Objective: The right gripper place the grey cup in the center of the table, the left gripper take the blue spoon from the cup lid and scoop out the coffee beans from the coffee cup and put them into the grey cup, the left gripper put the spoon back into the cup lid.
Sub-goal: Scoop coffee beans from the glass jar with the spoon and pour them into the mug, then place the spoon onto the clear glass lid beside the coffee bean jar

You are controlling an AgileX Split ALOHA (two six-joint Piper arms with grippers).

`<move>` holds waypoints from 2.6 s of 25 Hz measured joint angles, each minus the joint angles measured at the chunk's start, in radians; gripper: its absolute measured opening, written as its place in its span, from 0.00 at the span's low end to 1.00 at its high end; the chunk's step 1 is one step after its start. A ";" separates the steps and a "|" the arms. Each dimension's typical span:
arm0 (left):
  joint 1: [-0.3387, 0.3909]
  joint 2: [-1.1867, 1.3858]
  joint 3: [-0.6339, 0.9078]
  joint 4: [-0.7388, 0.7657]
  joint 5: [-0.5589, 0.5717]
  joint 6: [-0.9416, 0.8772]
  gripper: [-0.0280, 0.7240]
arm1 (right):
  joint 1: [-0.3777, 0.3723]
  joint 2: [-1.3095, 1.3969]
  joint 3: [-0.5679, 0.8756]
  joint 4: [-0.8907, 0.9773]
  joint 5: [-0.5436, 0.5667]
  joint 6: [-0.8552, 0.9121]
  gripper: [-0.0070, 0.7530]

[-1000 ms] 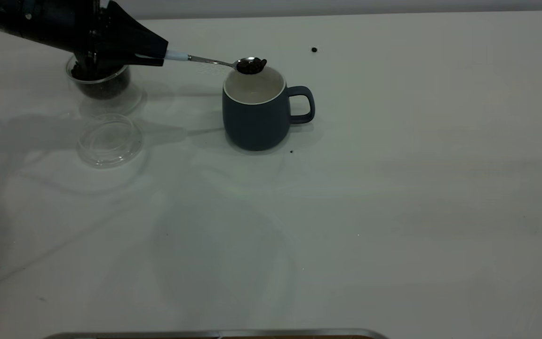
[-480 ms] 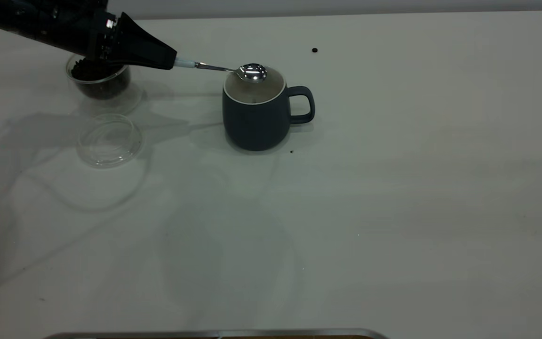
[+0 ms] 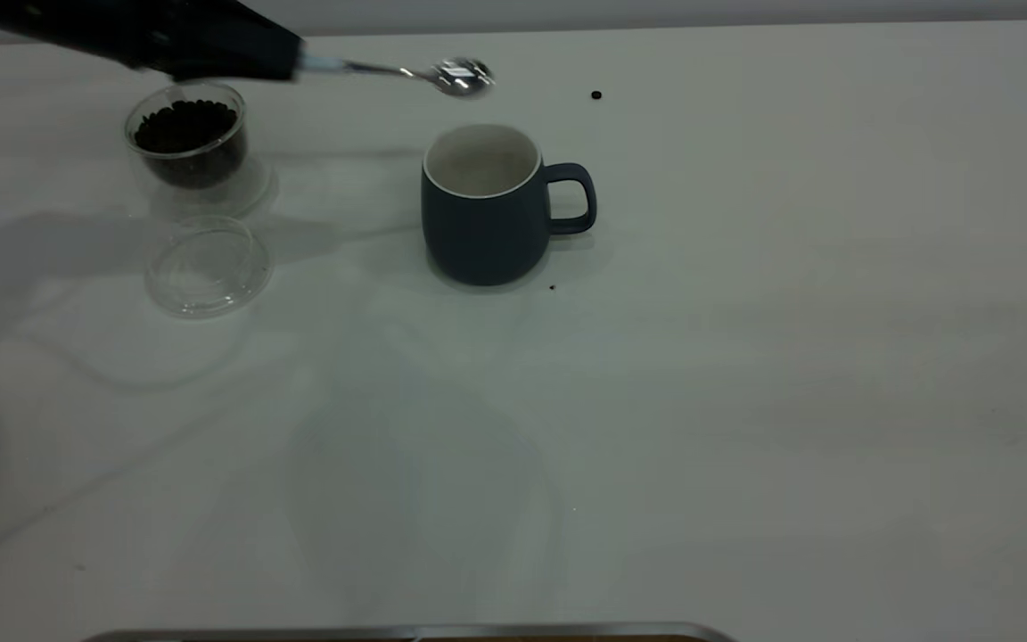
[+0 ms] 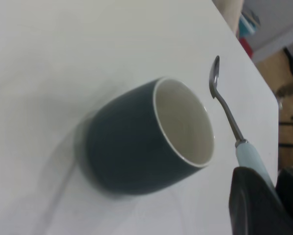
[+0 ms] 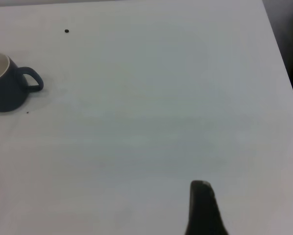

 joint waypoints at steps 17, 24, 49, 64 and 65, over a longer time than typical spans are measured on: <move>0.275 0.039 -0.005 0.465 0.008 -0.280 0.21 | 0.000 0.000 0.000 0.000 0.000 0.000 0.71; 0.277 0.046 -0.006 0.415 0.006 -0.276 0.21 | 0.000 0.000 0.000 0.000 0.000 0.000 0.71; 0.289 0.143 -0.008 0.324 -0.062 -0.238 0.21 | 0.000 0.000 0.000 0.000 0.000 0.000 0.71; 0.286 0.156 -0.008 0.311 -0.061 -0.242 0.22 | 0.000 0.000 0.000 0.000 0.001 0.000 0.71; 0.286 0.156 -0.008 0.311 -0.065 -0.249 0.22 | 0.000 0.000 0.000 0.000 0.001 0.000 0.71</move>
